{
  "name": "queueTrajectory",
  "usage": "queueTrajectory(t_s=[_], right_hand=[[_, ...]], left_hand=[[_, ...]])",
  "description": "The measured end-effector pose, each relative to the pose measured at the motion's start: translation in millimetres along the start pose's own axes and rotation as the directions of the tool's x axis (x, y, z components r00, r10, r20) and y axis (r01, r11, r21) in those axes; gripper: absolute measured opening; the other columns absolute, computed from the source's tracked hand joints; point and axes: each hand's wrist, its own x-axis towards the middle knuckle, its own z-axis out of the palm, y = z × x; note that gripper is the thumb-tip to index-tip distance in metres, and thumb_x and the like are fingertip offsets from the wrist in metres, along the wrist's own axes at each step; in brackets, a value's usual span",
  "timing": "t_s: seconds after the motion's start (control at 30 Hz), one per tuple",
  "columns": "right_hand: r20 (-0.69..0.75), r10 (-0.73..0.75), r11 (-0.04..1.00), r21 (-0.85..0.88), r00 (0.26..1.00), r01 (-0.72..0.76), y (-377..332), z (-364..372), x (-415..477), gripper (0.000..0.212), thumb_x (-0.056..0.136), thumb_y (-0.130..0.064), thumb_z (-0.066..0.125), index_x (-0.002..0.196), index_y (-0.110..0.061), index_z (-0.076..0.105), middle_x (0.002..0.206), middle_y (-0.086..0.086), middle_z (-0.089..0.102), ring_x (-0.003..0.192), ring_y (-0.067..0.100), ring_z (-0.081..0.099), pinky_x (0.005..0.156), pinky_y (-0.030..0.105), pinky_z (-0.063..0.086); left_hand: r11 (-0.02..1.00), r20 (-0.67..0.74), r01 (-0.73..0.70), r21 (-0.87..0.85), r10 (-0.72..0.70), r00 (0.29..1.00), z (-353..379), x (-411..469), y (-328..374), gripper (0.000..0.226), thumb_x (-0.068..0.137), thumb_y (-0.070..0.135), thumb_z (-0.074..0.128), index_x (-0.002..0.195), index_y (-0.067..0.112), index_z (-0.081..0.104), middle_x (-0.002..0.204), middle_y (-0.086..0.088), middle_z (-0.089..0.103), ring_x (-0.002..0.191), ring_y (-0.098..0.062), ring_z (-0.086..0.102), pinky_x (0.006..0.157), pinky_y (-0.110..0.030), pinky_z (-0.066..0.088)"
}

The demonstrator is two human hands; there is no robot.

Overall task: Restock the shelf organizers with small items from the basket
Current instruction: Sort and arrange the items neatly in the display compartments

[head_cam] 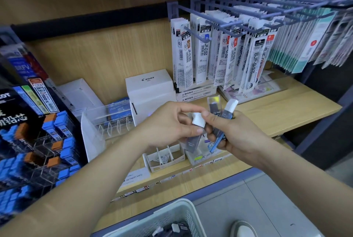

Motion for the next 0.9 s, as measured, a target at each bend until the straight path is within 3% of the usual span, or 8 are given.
queueTrajectory(t_s=[0.1,0.2,0.3,0.4,0.6,0.73,0.83,0.9], right_hand=[[-0.115,0.038,0.991,0.131,0.993,-0.023,-8.7,-15.8,2.5,0.020,0.093,-0.026,0.062,0.084,-0.009,0.064,0.061,0.002,0.054,0.050,0.013,0.046,0.044,0.021,0.027],[-0.205,0.071,0.966,0.257,0.976,-0.017,-15.2,-36.7,2.7,0.014,0.092,-0.018,0.058,0.087,-0.006,0.063,0.062,0.003,0.052,0.051,0.014,0.043,0.043,0.022,0.024],[-0.228,0.089,0.980,0.195,0.970,-0.045,-10.5,-44.4,1.8,0.011,0.091,-0.013,0.057,0.088,-0.004,0.064,0.064,0.005,0.053,0.051,0.015,0.043,0.043,0.023,0.025],[-0.221,0.103,0.987,0.143,0.970,-0.072,-5.9,-42.7,2.1,0.009,0.089,-0.010,0.058,0.089,-0.004,0.065,0.065,0.005,0.055,0.051,0.015,0.044,0.045,0.024,0.025],[-0.203,0.113,0.990,0.107,0.973,-0.093,-3.6,-38.3,3.8,0.010,0.088,-0.009,0.057,0.088,-0.003,0.065,0.066,0.003,0.055,0.050,0.015,0.045,0.043,0.022,0.027],[-0.191,0.118,0.991,0.079,0.975,-0.104,-1.5,-38.3,4.4,0.011,0.088,-0.009,0.056,0.088,-0.002,0.066,0.067,0.004,0.054,0.050,0.016,0.045,0.044,0.023,0.027],[-0.182,0.121,0.991,0.074,0.976,-0.109,0.1,-40.0,5.7,0.011,0.088,-0.009,0.057,0.087,-0.003,0.066,0.067,0.004,0.054,0.051,0.016,0.045,0.045,0.024,0.027],[-0.175,0.122,0.991,0.074,0.977,-0.110,0.9,-40.1,5.9,0.011,0.088,-0.009,0.057,0.087,-0.003,0.067,0.068,0.004,0.054,0.051,0.016,0.045,0.046,0.024,0.026]], left_hand=[[0.999,-0.181,-0.051,0.016,0.053,0.982,-3.6,5.8,-4.0,0.024,0.080,0.007,0.073,0.098,0.023,0.071,0.070,-0.012,0.061,0.066,-0.016,0.056,0.066,-0.025,0.048],[0.994,-0.353,-0.091,-0.059,0.064,0.933,-11.3,11.7,-8.4,0.017,0.079,0.008,0.074,0.093,0.018,0.072,0.077,-0.008,0.067,0.067,-0.016,0.060,0.070,-0.031,0.053],[0.993,-0.452,-0.099,-0.072,0.056,0.890,-10.0,21.3,-12.4,0.015,0.079,0.005,0.075,0.089,0.014,0.069,0.073,-0.005,0.067,0.063,-0.020,0.062,0.072,-0.038,0.057],[0.998,-0.488,-0.063,0.030,0.069,0.870,2.7,36.9,-19.1,0.016,0.078,0.007,0.077,0.084,0.020,0.069,0.077,-0.006,0.069,0.063,-0.019,0.063,0.070,-0.038,0.056],[0.947,-0.473,-0.012,0.322,0.172,0.864,26.9,54.6,-36.5,0.018,0.075,0.021,0.079,0.079,0.033,0.066,0.069,0.015,0.063,0.063,0.000,0.056,0.069,-0.022,0.051],[0.900,-0.413,-0.003,0.435,0.202,0.888,36.7,58.5,-44.5,0.008,0.079,0.024,0.075,0.088,0.024,0.073,0.074,0.012,0.066,0.070,-0.008,0.059,0.072,-0.026,0.050],[0.832,-0.303,-0.016,0.555,0.220,0.927,41.5,59.1,-46.8,0.013,0.088,0.028,0.066,0.093,0.021,0.075,0.083,0.004,0.071,0.081,-0.014,0.061,0.075,-0.029,0.048],[0.779,-0.232,-0.025,0.626,0.217,0.948,43.4,59.9,-47.9,0.019,0.092,0.031,0.058,0.089,0.020,0.073,0.078,0.003,0.070,0.080,-0.016,0.060,0.072,-0.030,0.047]])
